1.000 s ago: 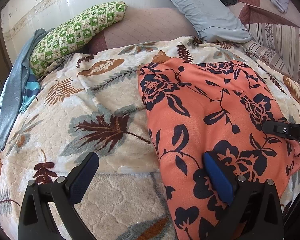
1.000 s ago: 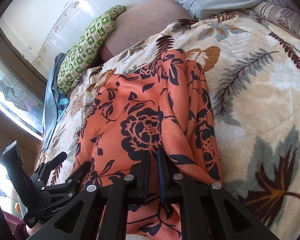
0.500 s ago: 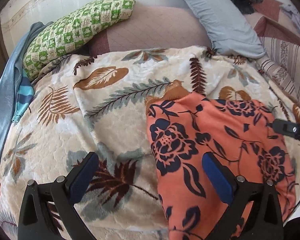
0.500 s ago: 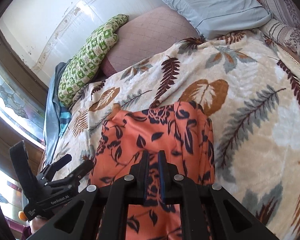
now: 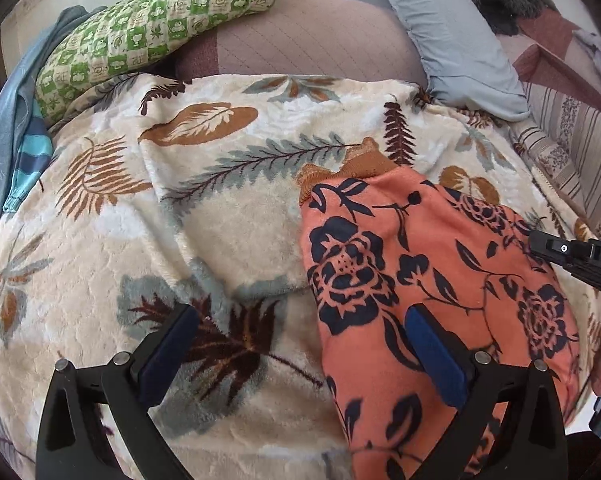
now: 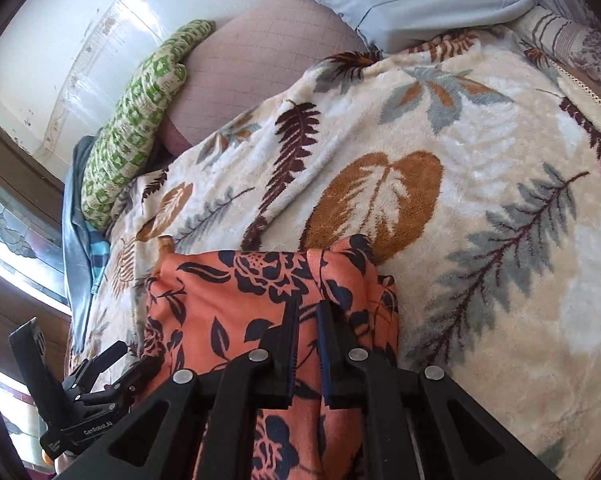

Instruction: Fold small clothes

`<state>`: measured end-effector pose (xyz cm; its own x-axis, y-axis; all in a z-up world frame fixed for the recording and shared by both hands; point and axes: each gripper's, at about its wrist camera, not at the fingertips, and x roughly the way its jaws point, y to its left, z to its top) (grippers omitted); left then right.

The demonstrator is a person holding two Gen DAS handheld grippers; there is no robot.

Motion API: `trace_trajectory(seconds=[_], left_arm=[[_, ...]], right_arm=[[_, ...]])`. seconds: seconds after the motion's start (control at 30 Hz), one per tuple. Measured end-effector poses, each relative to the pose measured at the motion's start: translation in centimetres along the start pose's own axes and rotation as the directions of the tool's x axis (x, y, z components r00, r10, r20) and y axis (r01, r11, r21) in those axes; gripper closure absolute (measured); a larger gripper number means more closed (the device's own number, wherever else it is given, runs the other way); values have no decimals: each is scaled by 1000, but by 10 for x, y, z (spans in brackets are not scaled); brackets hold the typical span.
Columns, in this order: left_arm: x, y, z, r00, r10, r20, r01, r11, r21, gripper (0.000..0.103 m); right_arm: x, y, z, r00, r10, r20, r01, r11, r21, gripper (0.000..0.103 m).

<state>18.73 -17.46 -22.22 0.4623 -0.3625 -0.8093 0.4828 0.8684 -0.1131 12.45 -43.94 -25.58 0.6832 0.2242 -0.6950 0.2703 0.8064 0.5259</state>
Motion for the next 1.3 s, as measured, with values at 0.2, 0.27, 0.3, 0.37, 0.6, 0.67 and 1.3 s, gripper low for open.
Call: trace_trajectory(seconds=[0.2,0.27,0.3,0.37,0.6,0.67,1.3], left_arm=[[-33,15,-30,991,-136,-21,131,980,-152,0],[-41,9,-43,995,-93,-24,89,988,-123,0],[-42,3,-50,998,-50,-32,47,995,-90,0],[-43,-6,-64,998,30,-48,-31,999,-28,0],[-53,-16,-88,994,113,11,-114,992,62,0],[-51,-17,-91,993,119,15,-120,990,73,0],[-58,7,-81,989,-126,79,132,988,-78,0]], right_arm=[[-62,-3,-32,989,109,100,-113,993,28,24],[-80,1,-44,979,170,111,-171,985,1,24],[-87,7,-51,979,167,116,-164,986,-28,25],[-95,18,-66,983,133,129,-122,989,-87,26],[-84,51,-104,988,152,20,-144,966,-216,34],[-76,60,-114,991,133,-21,-134,961,-244,35],[-88,40,-126,996,87,0,-85,975,-205,35]])
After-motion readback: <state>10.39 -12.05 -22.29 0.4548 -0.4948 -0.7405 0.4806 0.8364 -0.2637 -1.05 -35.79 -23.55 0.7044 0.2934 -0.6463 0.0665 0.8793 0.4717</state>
